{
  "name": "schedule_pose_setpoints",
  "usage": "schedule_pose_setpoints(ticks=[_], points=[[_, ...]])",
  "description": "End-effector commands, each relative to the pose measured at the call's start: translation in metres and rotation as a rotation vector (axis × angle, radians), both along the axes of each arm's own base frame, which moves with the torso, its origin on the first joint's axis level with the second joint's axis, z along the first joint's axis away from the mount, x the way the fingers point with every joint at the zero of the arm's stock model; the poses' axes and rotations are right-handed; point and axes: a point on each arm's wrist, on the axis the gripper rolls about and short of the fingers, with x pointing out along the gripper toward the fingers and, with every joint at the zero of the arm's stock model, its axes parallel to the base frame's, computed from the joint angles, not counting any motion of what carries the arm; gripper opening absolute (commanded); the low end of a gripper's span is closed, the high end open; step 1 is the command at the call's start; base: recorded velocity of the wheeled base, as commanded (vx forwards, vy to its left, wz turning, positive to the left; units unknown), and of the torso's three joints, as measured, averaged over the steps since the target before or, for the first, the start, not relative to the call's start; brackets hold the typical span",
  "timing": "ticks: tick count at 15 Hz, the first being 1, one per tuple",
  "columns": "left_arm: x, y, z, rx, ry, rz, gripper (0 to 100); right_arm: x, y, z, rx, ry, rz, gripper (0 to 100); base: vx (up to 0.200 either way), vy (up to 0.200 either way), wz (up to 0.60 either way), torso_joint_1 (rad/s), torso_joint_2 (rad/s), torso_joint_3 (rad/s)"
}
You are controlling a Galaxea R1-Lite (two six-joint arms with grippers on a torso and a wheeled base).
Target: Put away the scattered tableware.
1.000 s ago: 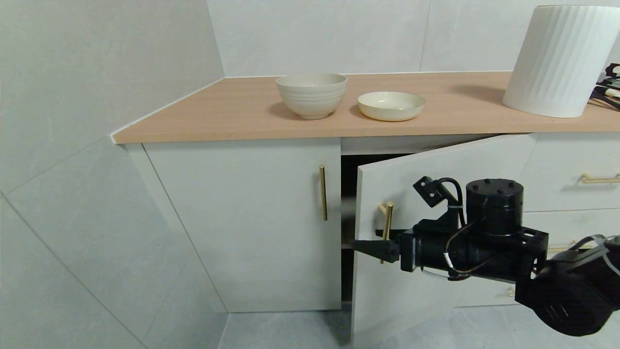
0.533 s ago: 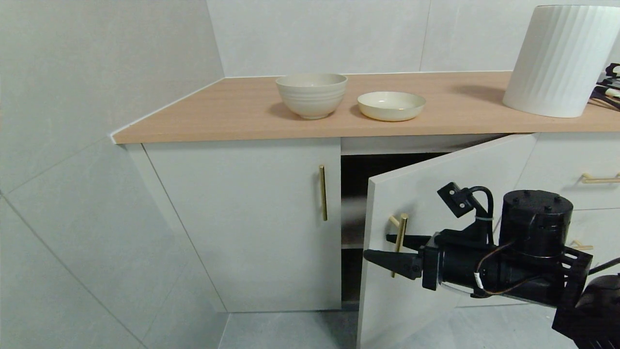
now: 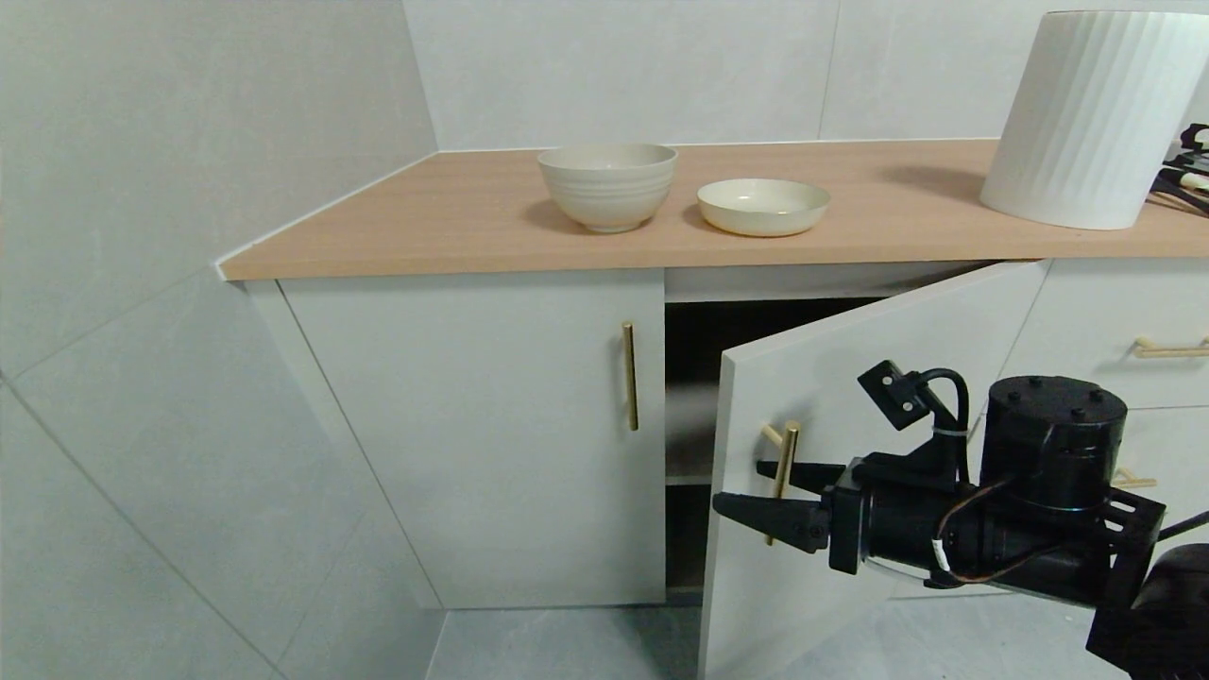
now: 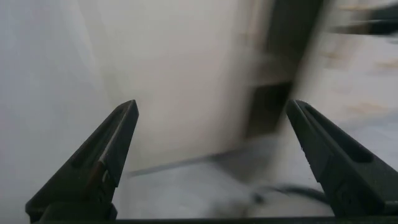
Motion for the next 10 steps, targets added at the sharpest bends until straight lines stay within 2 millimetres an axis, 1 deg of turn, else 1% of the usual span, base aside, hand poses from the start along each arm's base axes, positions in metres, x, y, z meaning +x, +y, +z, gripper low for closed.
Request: schedule_pose_setpoints(ticks=[1,2,3,4,5,6,7,8,10], points=[[0.017,-0.003,0.045,-0.028,0.143,-0.14,100,0.0,0.0,-0.001,-0.001,0.004,0.002,100,0.0,0.0,0.0,0.0,0.0,0.0],[0.026,-0.003,0.057,-0.031,0.166,-0.167,100,-0.001,0.0,0.0,0.0,0.002,0.002,100,0.0,0.0,0.0,0.0,0.0,0.0],[0.046,-0.004,0.083,-0.038,0.203,-0.223,100,-0.001,0.0,0.0,-0.001,0.001,0.0,100,0.0,0.0,0.0,0.0,0.0,0.0],[0.057,-0.005,0.096,-0.041,0.214,-0.254,100,-0.001,0.0,0.0,0.001,-0.001,0.002,100,0.0,0.0,0.0,0.0,0.0,0.0],[0.079,-0.006,0.113,-0.049,0.237,-0.293,100,-0.001,0.0,0.0,0.0,-0.002,0.0,100,0.0,0.0,0.0,0.0,0.0,0.0],[0.105,-0.008,0.126,-0.055,0.274,-0.34,100,-0.001,0.0,0.0,0.0,0.0,0.002,100,0.0,0.0,0.0,0.0,0.0,0.0],[0.124,-0.011,0.131,-0.057,0.308,-0.382,100,-0.001,0.0,0.0,0.0,0.0,0.002,100,0.0,0.0,0.0,0.0,0.0,0.0],[0.159,-0.021,0.137,-0.059,0.366,-0.446,100,-0.001,-0.001,0.0,-0.001,0.001,0.0,100,0.0,0.0,0.0,0.0,0.0,0.0],[0.203,-0.039,0.132,-0.072,0.425,-0.513,100,-0.002,-0.001,0.0,-0.001,-0.002,0.001,100,0.0,0.0,0.0,0.0,0.0,0.0]])
